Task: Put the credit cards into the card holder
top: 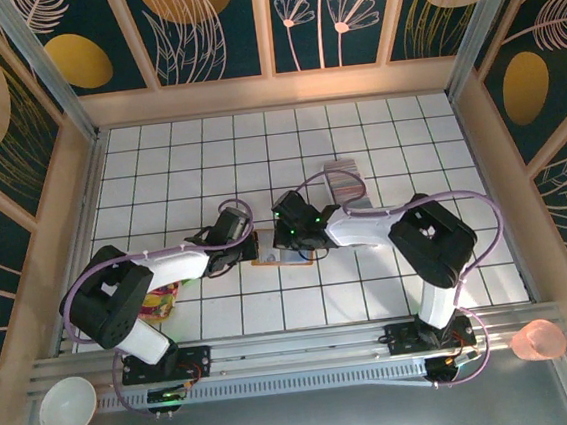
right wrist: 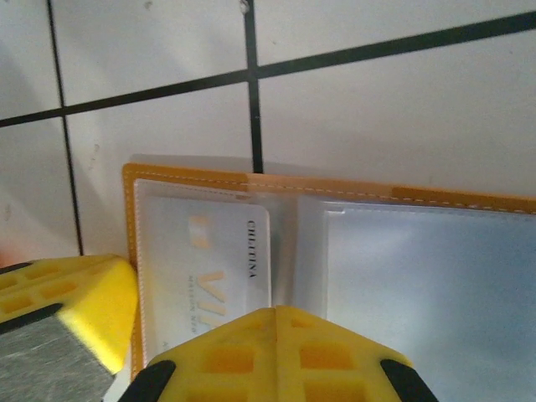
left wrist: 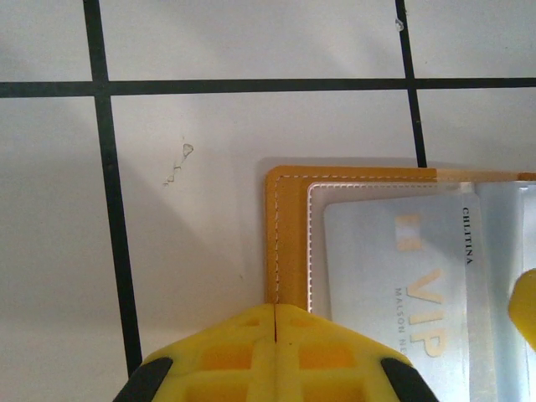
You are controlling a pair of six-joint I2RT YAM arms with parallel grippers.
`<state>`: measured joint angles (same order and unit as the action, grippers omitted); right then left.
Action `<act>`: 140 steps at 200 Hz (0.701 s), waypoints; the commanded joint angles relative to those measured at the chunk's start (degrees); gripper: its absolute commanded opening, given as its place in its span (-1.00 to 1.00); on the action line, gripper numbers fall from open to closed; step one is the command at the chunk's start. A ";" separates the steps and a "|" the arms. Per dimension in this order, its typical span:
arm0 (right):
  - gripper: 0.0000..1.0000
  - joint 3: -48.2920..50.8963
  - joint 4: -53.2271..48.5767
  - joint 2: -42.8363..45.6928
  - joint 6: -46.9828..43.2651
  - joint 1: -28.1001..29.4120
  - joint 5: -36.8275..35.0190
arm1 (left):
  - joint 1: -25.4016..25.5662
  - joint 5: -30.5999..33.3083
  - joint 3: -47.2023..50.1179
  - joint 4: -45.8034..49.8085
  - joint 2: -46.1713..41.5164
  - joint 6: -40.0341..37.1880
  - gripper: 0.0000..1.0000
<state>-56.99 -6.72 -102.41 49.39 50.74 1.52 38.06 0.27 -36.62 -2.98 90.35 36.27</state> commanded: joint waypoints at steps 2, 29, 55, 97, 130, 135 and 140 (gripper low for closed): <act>-1.00 -0.84 -1.90 -1.46 -0.27 0.41 -1.45 | 0.92 -2.39 3.16 9.31 1.59 0.41 -1.00; -1.00 -0.85 -2.19 -2.36 -0.23 0.41 -1.14 | 0.87 -2.24 3.31 9.40 1.24 0.41 -1.00; -1.00 -0.94 -1.25 -2.69 0.01 0.76 -0.55 | 0.86 -2.35 3.33 9.58 1.07 0.50 -1.00; -1.00 -2.02 1.93 -3.22 0.28 1.20 1.33 | 0.87 -2.15 3.75 9.58 0.45 0.71 -1.00; -1.00 -3.88 2.08 -4.00 0.19 1.70 1.56 | 0.86 -2.12 4.16 9.49 -0.08 0.91 -1.00; -1.00 -3.88 2.13 -3.94 0.21 1.67 1.56 | 0.80 -2.13 4.19 9.36 -0.16 0.98 -1.00; -1.00 -3.91 2.19 -3.96 0.22 1.73 1.56 | 0.83 -2.14 4.24 9.27 -0.13 0.99 -1.00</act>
<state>-58.83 -6.35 -105.30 49.43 51.46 2.46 38.26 0.05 -35.18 -2.76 88.75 36.51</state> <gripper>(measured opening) 0.046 0.039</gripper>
